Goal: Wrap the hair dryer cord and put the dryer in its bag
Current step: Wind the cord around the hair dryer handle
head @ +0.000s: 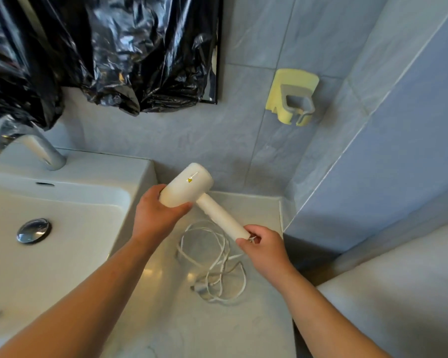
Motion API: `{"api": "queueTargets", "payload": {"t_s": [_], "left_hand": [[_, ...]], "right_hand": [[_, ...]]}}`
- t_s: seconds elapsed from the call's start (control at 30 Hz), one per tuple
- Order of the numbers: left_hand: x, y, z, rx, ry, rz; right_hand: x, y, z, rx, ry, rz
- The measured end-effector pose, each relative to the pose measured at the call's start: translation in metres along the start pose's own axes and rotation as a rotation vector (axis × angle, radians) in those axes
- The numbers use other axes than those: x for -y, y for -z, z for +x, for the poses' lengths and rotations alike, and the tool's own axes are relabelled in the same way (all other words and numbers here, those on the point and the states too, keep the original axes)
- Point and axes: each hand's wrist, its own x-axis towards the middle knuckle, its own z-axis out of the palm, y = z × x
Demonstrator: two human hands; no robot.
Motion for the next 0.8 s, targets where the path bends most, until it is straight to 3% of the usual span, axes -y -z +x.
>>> {"api": "queueTargets", "payload": {"t_s": [0.23, 0.33, 0.47, 0.67, 0.8], "left_hand": [[-0.046, 0.041, -0.044, -0.163, -0.036, -0.083], [-0.059, 0.057, -0.065, -0.244, -0.022, -0.162], [-0.073, 0.077, -0.089, -0.297, 0.004, -0.256], [-0.086, 0.101, -0.129, -0.218, 0.084, -0.423], [-0.110, 0.121, -0.161, -0.120, 0.009, -0.299]], "right_hand": [[0.040, 0.028, -0.026, -0.074, 0.112, 0.082], [0.061, 0.036, -0.035, -0.138, 0.117, 0.236], [0.097, 0.046, -0.053, -0.085, 0.190, 0.444], [0.161, 0.065, -0.087, 0.013, 0.321, 0.668], [0.203, 0.079, -0.111, 0.027, 0.472, 0.560]]}}
